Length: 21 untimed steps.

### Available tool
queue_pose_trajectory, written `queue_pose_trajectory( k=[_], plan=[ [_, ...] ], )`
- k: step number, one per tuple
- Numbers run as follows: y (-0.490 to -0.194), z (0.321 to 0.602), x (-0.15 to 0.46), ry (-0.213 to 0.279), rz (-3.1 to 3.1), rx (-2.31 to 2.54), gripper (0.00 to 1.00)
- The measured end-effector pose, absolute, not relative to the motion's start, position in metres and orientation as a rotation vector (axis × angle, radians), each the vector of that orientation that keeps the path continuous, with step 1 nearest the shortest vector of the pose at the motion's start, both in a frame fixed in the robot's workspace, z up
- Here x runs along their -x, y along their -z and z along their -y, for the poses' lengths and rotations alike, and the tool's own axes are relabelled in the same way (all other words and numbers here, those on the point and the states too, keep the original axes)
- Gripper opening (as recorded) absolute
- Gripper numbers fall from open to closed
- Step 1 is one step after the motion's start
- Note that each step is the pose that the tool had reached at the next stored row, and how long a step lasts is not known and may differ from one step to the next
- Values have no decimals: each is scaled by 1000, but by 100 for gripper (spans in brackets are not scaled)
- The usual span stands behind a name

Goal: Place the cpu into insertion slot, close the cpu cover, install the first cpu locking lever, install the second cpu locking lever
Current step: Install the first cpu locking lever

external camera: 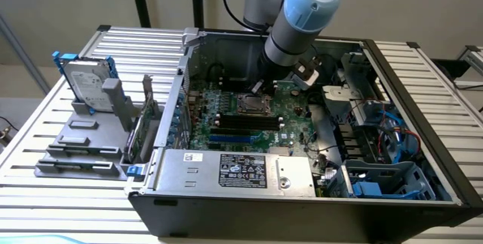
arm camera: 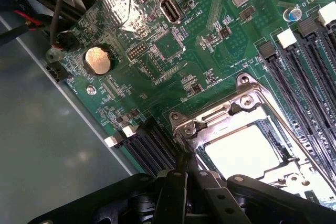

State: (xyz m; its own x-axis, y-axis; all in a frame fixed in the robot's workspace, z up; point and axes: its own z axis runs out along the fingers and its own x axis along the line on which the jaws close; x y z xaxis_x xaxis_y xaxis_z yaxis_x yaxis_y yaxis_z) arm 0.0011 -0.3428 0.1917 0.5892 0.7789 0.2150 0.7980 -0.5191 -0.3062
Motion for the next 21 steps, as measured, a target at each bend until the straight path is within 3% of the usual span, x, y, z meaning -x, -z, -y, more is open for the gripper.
queue_pose_trajectory(
  k=[21],
  plan=[
    [-196,345,12,80,1280,2422,11]
  ],
)
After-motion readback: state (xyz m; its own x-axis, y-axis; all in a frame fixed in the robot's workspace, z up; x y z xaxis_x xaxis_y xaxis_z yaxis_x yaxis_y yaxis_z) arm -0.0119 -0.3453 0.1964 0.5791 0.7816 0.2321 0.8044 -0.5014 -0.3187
